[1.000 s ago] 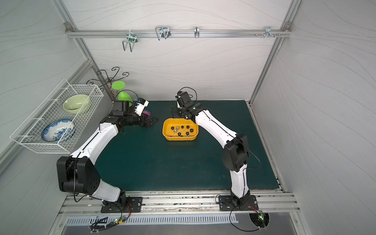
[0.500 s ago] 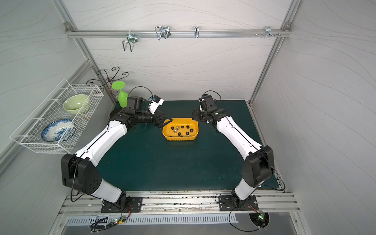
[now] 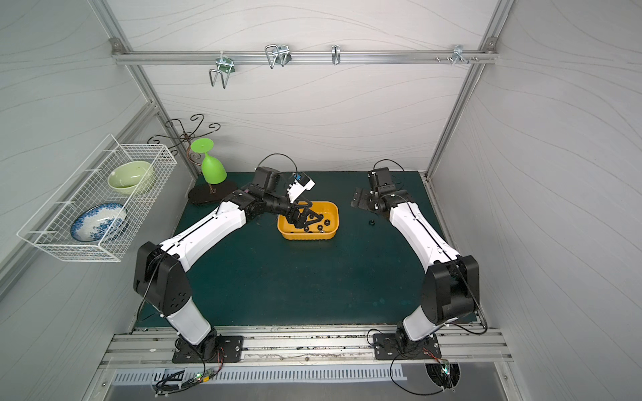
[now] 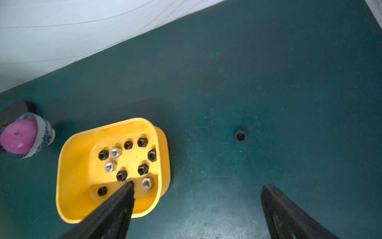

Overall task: Put the nuts on the desktop into the storage box
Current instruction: Pick up the nut from the center of the board.

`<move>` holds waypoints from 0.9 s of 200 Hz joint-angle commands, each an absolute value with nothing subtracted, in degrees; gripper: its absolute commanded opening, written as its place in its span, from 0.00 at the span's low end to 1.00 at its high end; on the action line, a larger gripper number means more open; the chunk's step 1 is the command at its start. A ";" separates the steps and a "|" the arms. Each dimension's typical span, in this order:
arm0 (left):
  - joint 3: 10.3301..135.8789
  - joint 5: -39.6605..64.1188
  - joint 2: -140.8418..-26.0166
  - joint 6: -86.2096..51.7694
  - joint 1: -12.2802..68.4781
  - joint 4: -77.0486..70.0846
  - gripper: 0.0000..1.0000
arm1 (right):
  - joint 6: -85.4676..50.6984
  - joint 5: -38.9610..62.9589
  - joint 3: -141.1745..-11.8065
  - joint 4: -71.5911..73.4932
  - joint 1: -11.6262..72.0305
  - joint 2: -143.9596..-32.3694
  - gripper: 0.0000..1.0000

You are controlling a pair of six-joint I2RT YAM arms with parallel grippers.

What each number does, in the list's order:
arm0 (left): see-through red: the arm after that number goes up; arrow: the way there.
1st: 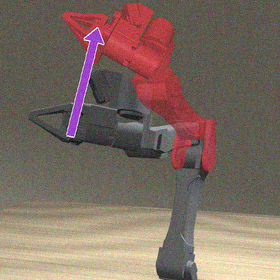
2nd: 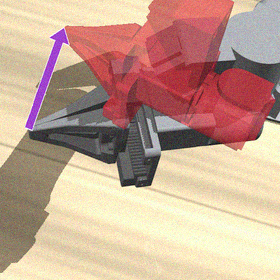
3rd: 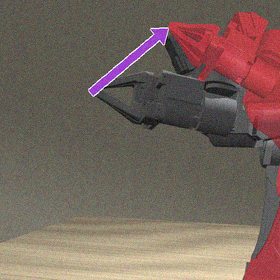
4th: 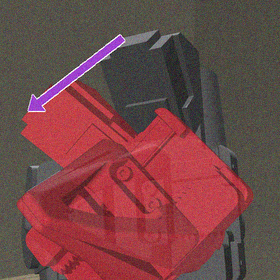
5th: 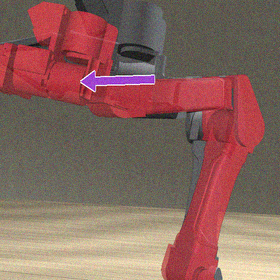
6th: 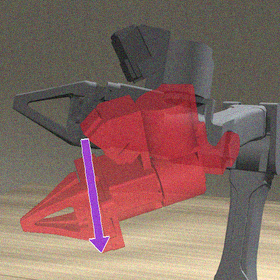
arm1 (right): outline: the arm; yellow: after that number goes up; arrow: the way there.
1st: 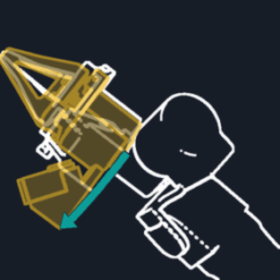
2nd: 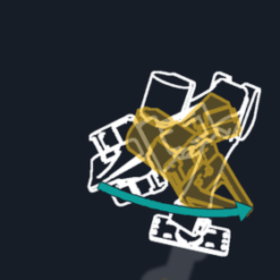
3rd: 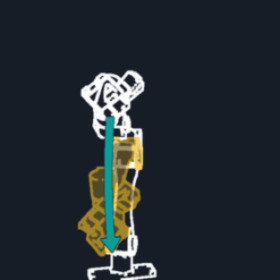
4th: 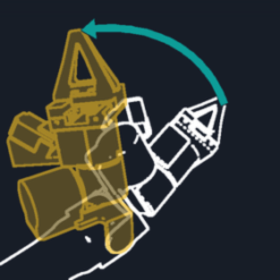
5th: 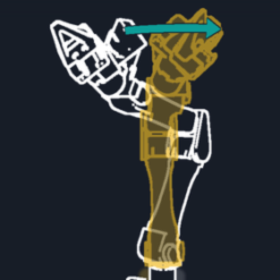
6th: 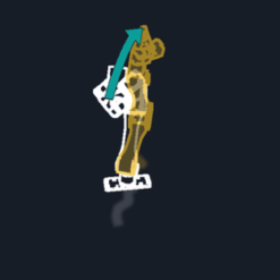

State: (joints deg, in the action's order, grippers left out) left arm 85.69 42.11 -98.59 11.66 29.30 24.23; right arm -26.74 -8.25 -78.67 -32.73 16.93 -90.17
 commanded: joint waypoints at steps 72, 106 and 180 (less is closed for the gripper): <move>85.77 38.22 -103.88 12.29 34.07 20.45 0.98 | -24.91 -11.91 -80.00 -34.19 13.18 -103.39 0.99; 88.46 37.66 -105.29 13.18 34.71 22.21 0.98 | -23.11 -12.70 -81.55 -34.21 13.03 -106.80 0.94; 89.20 24.80 -105.47 16.96 37.43 21.25 0.98 | -19.97 -10.64 -84.95 -34.10 12.85 -114.72 0.79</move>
State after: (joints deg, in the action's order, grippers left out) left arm 86.39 29.47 -105.16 14.74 36.36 23.00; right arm -21.37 -11.29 -83.53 -33.04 13.34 -112.38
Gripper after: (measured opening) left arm 0.983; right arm 0.802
